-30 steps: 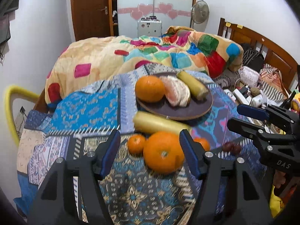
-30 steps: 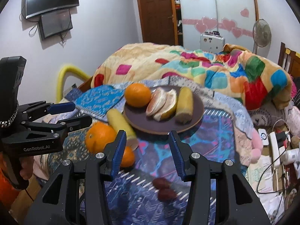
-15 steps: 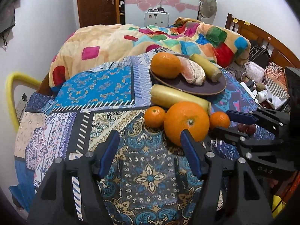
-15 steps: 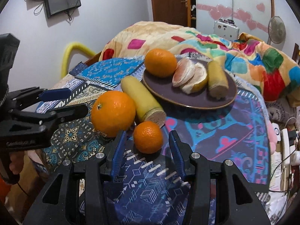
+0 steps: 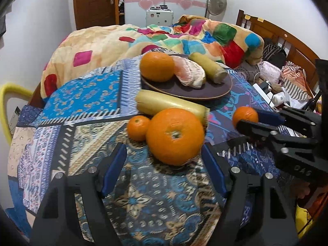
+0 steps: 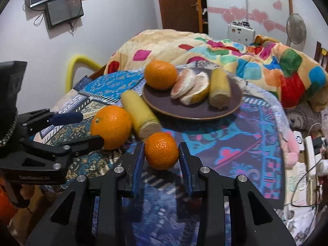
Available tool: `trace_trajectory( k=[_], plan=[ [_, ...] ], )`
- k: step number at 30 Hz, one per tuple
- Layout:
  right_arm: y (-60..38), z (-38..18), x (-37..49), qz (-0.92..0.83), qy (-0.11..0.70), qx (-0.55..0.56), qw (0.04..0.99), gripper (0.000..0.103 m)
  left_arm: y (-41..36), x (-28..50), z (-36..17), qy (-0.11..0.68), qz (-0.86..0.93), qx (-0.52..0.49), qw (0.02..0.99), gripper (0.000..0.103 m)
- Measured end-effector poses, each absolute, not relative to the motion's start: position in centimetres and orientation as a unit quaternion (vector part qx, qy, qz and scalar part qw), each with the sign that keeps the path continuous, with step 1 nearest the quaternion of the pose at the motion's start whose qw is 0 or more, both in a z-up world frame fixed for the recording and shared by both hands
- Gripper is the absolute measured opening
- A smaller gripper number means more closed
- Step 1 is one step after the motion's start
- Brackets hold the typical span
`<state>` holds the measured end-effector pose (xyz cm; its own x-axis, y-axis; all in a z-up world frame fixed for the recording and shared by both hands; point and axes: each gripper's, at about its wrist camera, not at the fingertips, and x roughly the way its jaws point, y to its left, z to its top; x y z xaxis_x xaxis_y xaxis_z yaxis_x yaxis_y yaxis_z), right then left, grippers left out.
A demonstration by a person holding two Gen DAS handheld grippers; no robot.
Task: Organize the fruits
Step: 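Grasp and lift a small orange with the right gripper while the left gripper lifts the large orange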
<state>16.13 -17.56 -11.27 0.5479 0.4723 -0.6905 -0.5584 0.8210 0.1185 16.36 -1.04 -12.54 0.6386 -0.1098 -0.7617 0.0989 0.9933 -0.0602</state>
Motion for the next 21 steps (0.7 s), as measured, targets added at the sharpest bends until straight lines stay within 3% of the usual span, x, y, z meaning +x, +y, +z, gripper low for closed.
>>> trace_trajectory(
  k=[9, 14, 21],
  plan=[
    [-20.2, -11.1, 16.2, 0.275, 0.37, -0.052, 0.886, 0.031, -3.0, 18.0, -13.7, 0.43, -0.047, -0.003, 0.901, 0.075],
    [-21.0, -11.0, 16.1, 0.268, 0.366, -0.052, 0.89, 0.031, -2.7, 18.1, -13.8, 0.426, -0.033, -0.004, 0.904, 0.064],
    [-21.6, -10.6, 16.0, 0.267, 0.36, -0.047, 0.893, 0.031, -2.5, 17.7, -13.4, 0.427, -0.041, -0.002, 0.903, 0.063]
  ],
)
